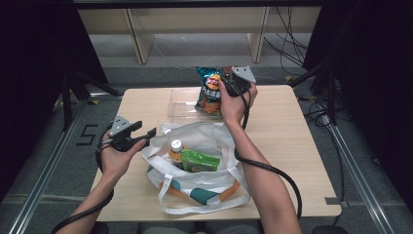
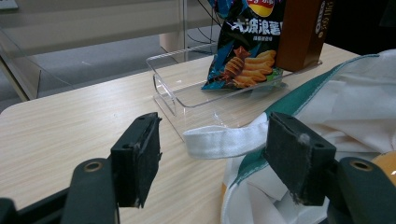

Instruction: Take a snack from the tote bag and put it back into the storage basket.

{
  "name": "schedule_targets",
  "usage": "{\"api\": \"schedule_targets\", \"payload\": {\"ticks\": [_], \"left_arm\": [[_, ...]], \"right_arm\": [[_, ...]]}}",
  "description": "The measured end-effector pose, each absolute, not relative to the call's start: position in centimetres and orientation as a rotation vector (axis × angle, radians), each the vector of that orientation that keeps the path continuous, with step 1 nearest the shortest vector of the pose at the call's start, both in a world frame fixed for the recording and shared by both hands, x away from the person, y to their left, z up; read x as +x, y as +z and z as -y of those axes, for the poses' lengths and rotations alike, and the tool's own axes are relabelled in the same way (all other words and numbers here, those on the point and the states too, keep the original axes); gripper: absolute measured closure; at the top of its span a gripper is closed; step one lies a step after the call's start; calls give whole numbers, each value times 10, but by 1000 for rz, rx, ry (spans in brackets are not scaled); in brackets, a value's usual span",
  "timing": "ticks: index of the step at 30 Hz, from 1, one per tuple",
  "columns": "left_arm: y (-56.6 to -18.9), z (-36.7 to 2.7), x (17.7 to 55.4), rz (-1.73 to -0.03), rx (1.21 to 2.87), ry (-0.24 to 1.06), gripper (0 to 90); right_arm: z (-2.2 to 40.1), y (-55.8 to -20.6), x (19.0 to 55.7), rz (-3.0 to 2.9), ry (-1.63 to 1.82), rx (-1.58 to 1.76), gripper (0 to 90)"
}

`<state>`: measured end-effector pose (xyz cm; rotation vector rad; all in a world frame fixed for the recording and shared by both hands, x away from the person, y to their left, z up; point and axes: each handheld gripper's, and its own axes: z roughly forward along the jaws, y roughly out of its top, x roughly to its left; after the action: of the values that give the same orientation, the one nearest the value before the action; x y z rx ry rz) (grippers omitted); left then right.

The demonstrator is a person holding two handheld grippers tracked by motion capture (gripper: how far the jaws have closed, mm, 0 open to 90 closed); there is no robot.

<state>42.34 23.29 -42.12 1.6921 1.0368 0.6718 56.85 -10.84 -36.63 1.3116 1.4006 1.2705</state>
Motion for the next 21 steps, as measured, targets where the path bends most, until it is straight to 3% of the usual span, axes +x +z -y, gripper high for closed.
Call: {"api": "schedule_targets", "payload": {"ticks": [21], "left_arm": [[-421, -233, 424, -1038, 1695, 673, 347]], "right_arm": [[106, -378, 572, -1461, 1244, 1333, 385]]}}
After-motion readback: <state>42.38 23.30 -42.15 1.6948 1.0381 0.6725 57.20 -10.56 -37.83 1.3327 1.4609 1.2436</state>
